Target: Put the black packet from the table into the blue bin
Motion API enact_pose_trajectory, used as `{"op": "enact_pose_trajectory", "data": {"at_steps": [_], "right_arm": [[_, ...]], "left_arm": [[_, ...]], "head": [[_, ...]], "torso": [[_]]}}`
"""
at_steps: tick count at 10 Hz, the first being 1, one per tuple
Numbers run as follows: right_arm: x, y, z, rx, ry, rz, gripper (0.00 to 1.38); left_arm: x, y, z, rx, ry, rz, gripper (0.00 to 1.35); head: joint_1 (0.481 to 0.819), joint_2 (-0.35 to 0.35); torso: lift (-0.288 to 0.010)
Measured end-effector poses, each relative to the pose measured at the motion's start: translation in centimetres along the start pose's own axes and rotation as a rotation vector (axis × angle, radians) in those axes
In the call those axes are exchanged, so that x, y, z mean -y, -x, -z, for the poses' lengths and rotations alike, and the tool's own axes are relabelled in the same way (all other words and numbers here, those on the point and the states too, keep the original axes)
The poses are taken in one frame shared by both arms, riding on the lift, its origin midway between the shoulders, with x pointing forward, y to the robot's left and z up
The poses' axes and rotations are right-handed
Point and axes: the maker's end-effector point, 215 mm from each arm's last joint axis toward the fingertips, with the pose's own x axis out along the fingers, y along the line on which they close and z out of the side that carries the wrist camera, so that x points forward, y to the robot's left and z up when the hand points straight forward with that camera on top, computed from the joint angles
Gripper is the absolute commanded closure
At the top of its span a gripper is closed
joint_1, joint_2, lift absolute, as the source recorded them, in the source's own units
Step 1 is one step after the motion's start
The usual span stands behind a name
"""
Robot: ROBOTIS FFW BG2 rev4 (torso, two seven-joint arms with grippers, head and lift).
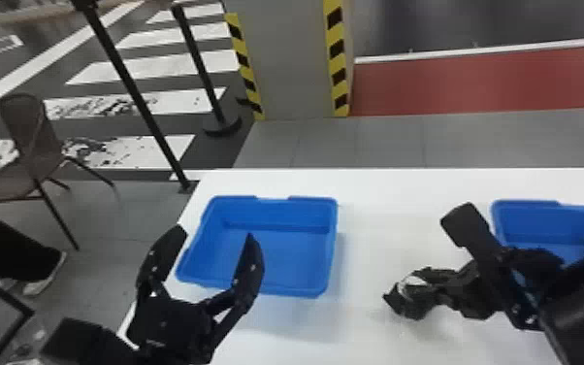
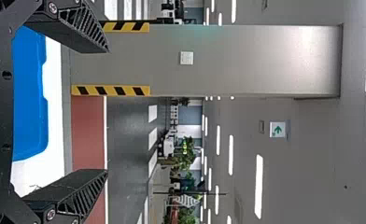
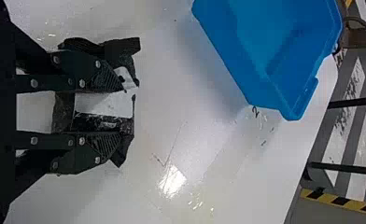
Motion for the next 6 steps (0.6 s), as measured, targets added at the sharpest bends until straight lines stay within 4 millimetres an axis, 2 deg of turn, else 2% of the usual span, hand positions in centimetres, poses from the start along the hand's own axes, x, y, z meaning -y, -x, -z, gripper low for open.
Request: {"op": "enact_pose_trajectory", "data": {"at_steps": [2,3,4,5,6], "right_arm": [[0.1,0.3,-1.0,0.022,0.008,0.011,1.14],[-0.1,0.7,-2.2,0.06,0.018,0.013,1.14],[0.3,2.2,-4.4,0.137,0.024,0.035,1.14],[1.6,5.4,-6.9,0.239,0.021,0.094,1.14],[3.2,9.1,-8.6,0.322,0.01,0.161,1.14]], "left_arm": [[0.0,0.0,0.0,0.001,0.0,0.0,0.11],[-0.1,0.1,-0.1,0.004,-0.002,-0.002,0.11],[-0.2,0.2,-0.2,0.006,-0.002,-0.003,0.11],[-0.3,0.2,-0.2,0.006,-0.002,-0.004,0.11],[-0.3,0.2,-0.2,0.006,-0.002,-0.004,0.11]], "head": [[0.695,0.293],[0.695,0.299],[0.695,0.301],[0.695,0.284],[0.695,0.271]], "torso": [[-0.11],[-0.11],[-0.11],[-0.11],[-0.11]]}}
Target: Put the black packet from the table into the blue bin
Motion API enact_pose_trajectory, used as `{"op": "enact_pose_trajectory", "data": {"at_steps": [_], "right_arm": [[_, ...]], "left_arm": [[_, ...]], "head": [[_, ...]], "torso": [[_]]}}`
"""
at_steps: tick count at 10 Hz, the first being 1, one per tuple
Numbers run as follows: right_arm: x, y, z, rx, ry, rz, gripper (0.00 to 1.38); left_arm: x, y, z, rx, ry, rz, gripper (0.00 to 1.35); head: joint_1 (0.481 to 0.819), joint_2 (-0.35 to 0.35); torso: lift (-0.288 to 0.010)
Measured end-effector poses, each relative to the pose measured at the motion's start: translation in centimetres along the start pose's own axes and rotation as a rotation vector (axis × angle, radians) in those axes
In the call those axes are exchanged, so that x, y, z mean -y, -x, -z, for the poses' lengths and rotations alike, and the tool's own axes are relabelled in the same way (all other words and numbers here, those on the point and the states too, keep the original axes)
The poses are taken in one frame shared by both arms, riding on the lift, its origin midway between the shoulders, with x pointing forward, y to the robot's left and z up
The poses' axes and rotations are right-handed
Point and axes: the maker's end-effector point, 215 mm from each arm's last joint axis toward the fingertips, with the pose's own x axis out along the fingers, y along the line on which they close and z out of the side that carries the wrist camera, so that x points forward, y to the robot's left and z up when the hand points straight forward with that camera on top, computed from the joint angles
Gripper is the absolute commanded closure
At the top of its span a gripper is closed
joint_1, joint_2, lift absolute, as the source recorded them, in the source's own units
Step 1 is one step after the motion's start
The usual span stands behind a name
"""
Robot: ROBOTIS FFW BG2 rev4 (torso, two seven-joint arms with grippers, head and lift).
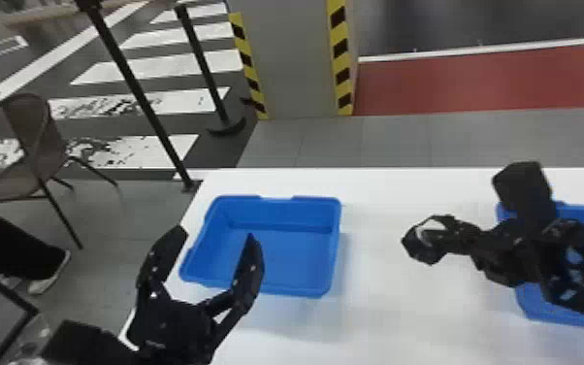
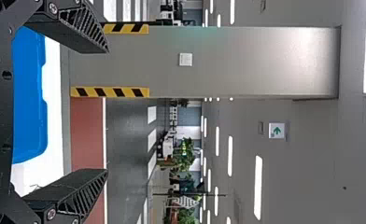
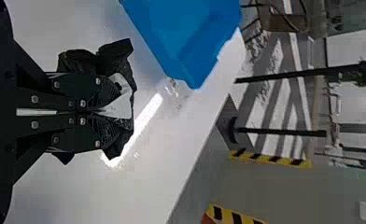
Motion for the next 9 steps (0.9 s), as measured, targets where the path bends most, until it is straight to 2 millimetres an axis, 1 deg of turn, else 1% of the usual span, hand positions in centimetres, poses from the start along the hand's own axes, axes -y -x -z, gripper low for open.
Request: {"op": "enact_pose_trajectory", "data": {"at_steps": [1,2,3,4,5,6,7,8,9], "right_arm": [[3.6,3.5,-1.1,0.048,-0.013,0.102,1.14],[7.5,6.4,0.2,0.037,-0.036,0.206,1.13],[11.4,9.3,2.8,-0.002,-0.069,0.317,1.03],[14.5,11.5,5.3,-0.04,-0.102,0.397,0.59],[16.4,12.6,7.1,-0.074,-0.114,0.436,0.15],[17.5,13.0,7.4,-0.084,-0.105,0.452,0.03],[17.6,13.2,7.2,-0.062,-0.097,0.451,0.12],[16.9,13.7,6.4,-0.017,-0.081,0.446,0.15],[15.7,14.6,5.3,0.052,-0.054,0.451,0.15]], "left_arm": [[0.1,0.0,0.0,0.0,0.0,0.001,0.11],[0.1,0.0,0.0,0.0,0.0,0.001,0.11],[0.1,0.0,0.0,-0.002,-0.001,0.002,0.11],[0.1,0.0,0.1,-0.002,-0.001,0.001,0.11],[0.1,0.0,0.1,-0.003,-0.001,0.002,0.11],[0.2,-0.1,0.1,-0.003,0.0,0.003,0.11],[0.2,-0.1,0.1,-0.003,0.0,0.003,0.11],[0.2,-0.1,0.0,-0.001,0.0,0.003,0.11],[0.2,-0.1,0.0,0.001,-0.001,0.003,0.11]], "head": [[0.695,0.229],[0.695,0.161],[0.695,0.077],[0.695,0.011],[0.695,-0.028],[0.695,-0.039],[0.695,-0.046],[0.695,-0.041],[0.695,-0.033]], "torso": [[-0.11],[-0.11],[-0.11],[-0.11],[-0.11],[-0.11],[-0.11],[-0.11],[-0.11]]}}
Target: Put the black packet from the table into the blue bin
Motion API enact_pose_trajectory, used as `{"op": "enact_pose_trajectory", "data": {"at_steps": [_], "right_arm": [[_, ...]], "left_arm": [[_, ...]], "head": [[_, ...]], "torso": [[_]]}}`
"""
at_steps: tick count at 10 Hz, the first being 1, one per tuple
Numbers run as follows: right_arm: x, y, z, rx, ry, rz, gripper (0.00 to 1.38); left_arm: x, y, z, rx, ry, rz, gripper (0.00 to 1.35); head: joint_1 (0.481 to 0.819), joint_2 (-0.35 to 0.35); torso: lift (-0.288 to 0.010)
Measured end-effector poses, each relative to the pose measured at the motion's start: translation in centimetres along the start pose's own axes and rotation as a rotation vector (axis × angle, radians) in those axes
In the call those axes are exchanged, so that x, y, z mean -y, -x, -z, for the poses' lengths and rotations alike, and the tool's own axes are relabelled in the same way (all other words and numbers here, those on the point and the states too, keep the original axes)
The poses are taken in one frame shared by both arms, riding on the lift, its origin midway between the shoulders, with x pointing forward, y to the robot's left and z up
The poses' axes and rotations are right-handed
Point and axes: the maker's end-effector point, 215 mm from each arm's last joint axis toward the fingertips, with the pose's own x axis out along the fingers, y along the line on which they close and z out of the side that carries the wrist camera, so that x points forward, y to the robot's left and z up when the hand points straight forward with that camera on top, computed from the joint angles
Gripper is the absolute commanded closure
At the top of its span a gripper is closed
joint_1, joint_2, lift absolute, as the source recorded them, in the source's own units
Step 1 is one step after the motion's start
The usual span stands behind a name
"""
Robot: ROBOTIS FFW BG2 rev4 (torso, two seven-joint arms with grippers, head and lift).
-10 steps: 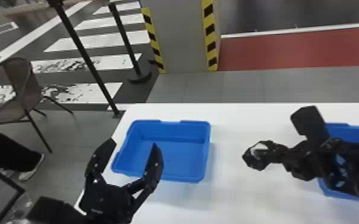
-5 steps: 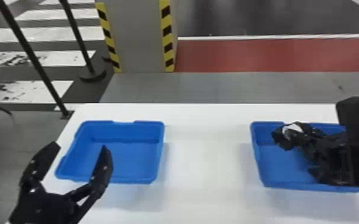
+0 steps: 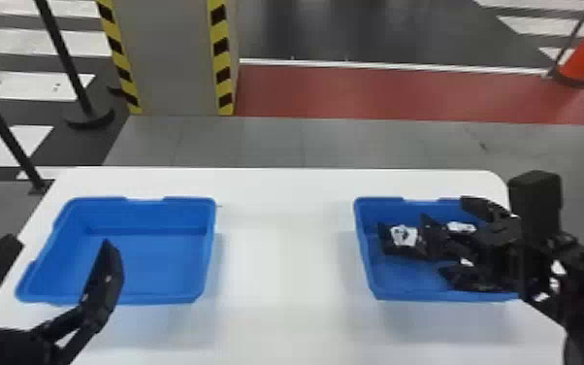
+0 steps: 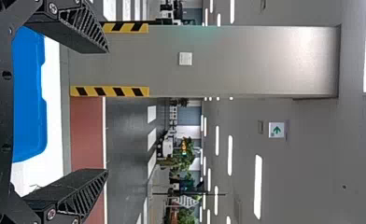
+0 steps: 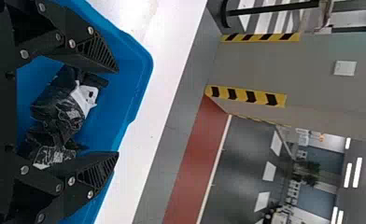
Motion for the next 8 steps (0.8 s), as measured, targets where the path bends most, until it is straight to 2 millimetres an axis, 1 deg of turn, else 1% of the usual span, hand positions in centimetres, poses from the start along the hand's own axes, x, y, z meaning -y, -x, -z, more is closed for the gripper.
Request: {"op": "enact_pose_trajectory", "data": {"at_steps": [1,2,4,5,6,8], "right_arm": [[-1.8,2.1,-1.8,0.109,0.0,-0.006,0.16],[-3.7,4.8,-3.5,0.22,-0.018,-0.023,0.16],[-6.7,9.3,-5.5,0.36,-0.044,-0.062,0.16],[-8.1,11.3,-5.9,0.406,-0.065,-0.082,0.16],[-8.6,13.3,-5.5,0.426,-0.089,-0.08,0.16],[-7.6,17.4,-4.4,0.396,-0.096,-0.027,0.16]], "left_arm": [[0.0,0.0,0.0,0.001,0.0,-0.002,0.11],[-0.2,0.0,0.0,0.001,-0.002,-0.004,0.11],[-0.4,0.1,-0.1,0.003,-0.005,-0.009,0.11],[-0.4,0.1,-0.2,0.006,-0.007,-0.009,0.11],[-0.4,0.1,-0.2,0.006,-0.007,-0.009,0.11],[-0.6,0.3,-0.2,0.005,-0.011,-0.011,0.11]], "head": [[0.695,-0.01],[0.695,0.017],[0.695,0.049],[0.695,0.072],[0.695,0.075],[0.695,0.052]], "torso": [[-0.11],[-0.11],[-0.11],[-0.11],[-0.11],[-0.11]]}}
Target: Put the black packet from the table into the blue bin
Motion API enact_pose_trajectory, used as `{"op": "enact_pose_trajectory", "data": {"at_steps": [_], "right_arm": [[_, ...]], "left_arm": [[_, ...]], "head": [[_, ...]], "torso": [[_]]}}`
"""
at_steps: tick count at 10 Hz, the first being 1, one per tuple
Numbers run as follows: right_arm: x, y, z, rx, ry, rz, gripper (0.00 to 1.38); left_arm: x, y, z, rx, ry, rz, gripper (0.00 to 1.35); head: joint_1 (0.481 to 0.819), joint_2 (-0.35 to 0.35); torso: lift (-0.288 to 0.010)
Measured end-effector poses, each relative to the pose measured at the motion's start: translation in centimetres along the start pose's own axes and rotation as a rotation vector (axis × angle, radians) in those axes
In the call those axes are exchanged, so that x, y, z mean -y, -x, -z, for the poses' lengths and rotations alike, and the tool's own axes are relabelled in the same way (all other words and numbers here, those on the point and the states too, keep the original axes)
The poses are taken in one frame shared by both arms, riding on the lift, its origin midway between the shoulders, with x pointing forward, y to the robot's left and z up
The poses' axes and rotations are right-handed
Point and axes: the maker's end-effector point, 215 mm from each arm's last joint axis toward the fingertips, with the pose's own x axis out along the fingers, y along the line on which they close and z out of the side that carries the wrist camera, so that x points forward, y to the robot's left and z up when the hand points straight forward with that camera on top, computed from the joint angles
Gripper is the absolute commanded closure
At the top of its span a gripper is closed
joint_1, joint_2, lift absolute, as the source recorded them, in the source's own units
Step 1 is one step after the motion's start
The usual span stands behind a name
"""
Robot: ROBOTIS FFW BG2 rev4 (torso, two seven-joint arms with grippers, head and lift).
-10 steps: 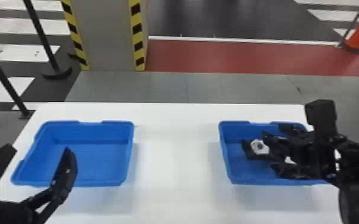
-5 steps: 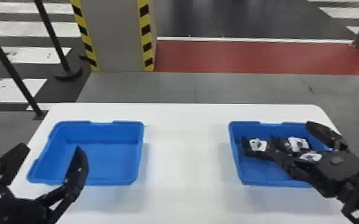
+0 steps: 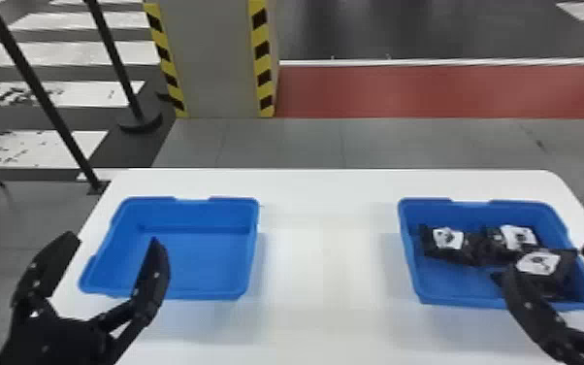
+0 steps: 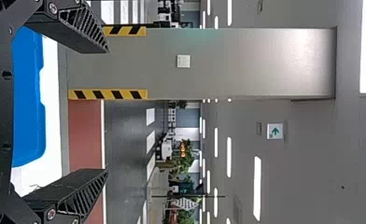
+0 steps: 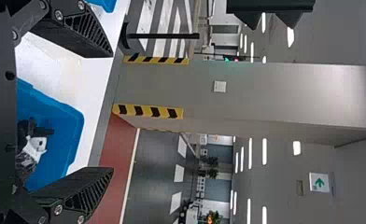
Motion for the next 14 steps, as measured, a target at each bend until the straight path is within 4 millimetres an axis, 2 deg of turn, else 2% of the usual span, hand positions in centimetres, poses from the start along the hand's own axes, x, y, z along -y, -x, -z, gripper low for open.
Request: {"op": "enact_pose_trajectory", "data": {"at_steps": [1,3,9,14], "right_arm": [[0.4,1.3,-0.6,-0.019,0.002,0.025,0.16],[0.2,2.4,-1.5,-0.03,0.007,0.033,0.16],[0.5,2.6,-0.8,-0.024,0.018,0.039,0.16],[0.3,2.2,-0.9,0.002,0.022,0.024,0.16]], "left_arm": [[-0.1,0.0,0.0,0.001,-0.001,-0.001,0.11],[-0.1,0.1,0.0,0.001,-0.004,-0.001,0.11],[-0.1,0.1,0.1,-0.005,-0.007,-0.001,0.11],[-0.1,0.1,0.4,-0.012,0.0,-0.002,0.11]], "head": [[0.695,0.038],[0.695,0.036],[0.695,0.03],[0.695,0.035]], "torso": [[-0.11],[-0.11],[-0.11],[-0.11]]}}
